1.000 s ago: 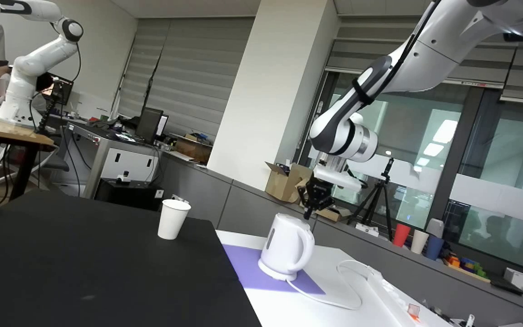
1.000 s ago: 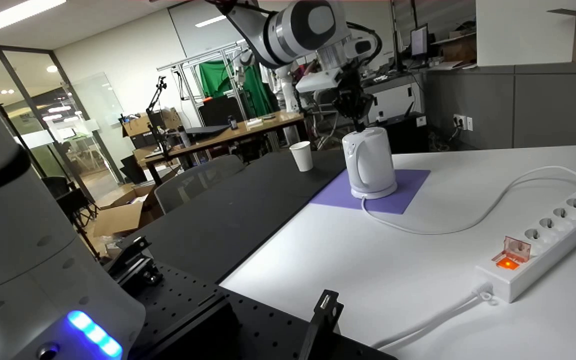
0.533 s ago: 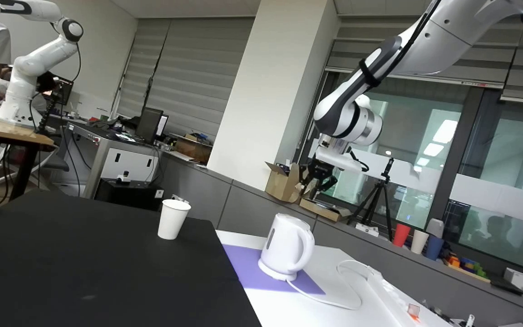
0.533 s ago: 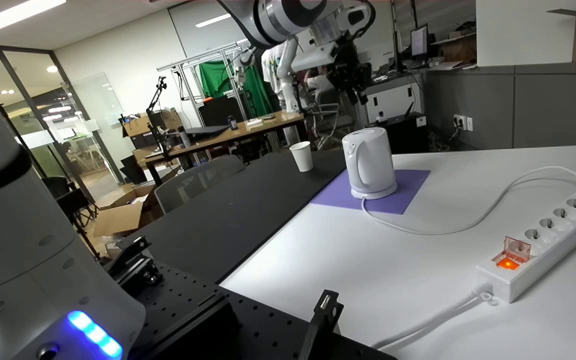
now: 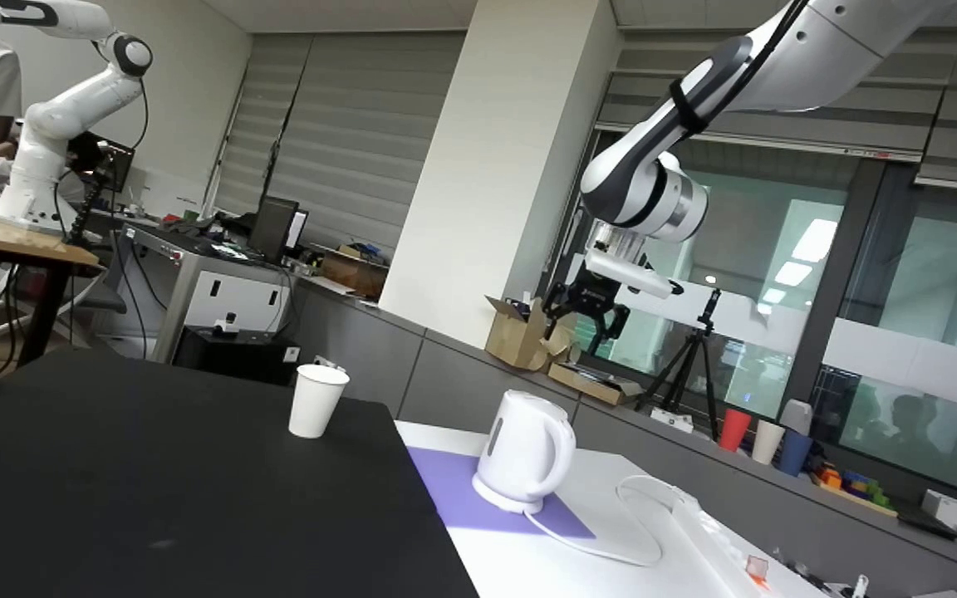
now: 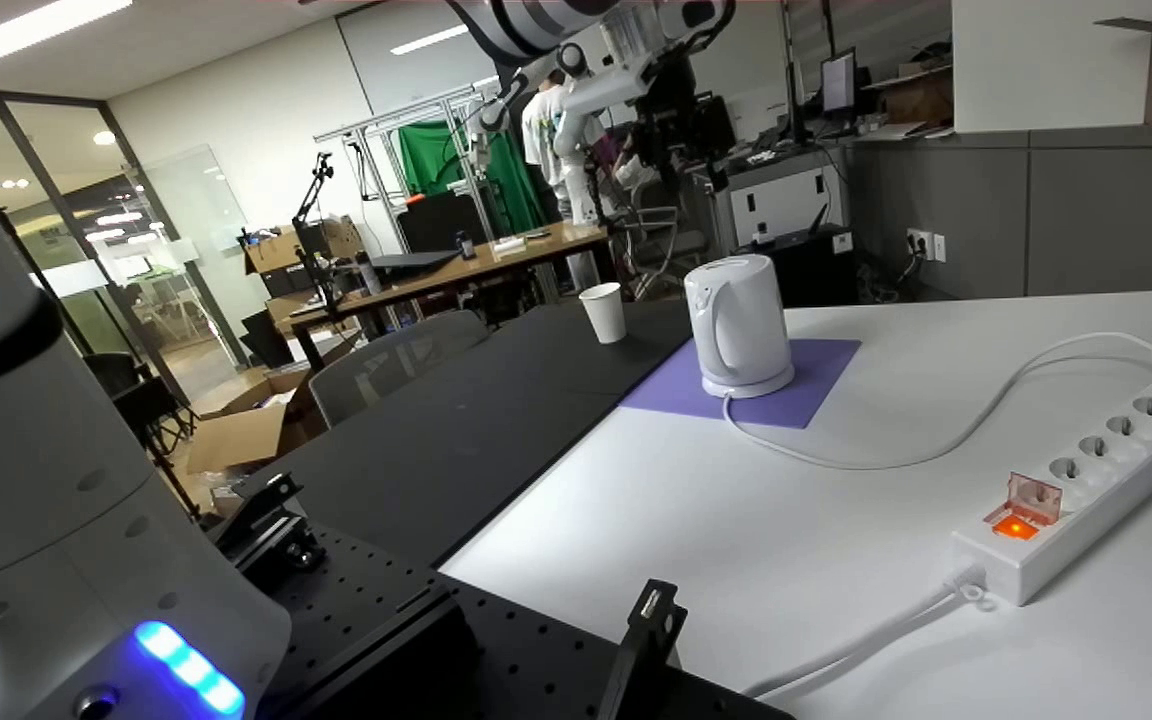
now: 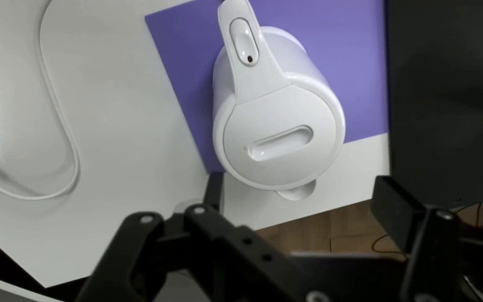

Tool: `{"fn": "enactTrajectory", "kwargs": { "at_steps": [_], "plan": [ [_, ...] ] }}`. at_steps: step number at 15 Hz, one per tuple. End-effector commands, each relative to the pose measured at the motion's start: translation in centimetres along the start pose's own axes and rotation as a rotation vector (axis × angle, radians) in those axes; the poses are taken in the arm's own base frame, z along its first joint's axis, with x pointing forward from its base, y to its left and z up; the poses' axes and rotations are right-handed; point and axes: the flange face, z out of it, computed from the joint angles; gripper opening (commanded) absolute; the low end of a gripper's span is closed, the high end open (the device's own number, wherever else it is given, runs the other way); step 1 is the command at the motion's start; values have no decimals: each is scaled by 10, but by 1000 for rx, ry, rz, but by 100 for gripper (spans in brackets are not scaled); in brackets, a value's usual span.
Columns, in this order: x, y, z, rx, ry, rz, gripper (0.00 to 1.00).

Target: Press the switch on the kettle

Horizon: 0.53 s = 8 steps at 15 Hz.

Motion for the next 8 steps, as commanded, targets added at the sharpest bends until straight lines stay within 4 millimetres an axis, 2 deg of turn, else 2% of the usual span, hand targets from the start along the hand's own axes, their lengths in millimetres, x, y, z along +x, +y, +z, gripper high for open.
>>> {"fn": "enactTrajectory", "kwargs": {
  "at_steps": [1,3,4,8],
  "plan": [
    [-6,1,-13,5,-68,-9,100],
    [-12,-1,-12,11,-151,-42,100],
    [-9,-1,-3,-7,-101,-26,100],
    [-11,-2,0,-9,-108,-32,100]
  ]
}}
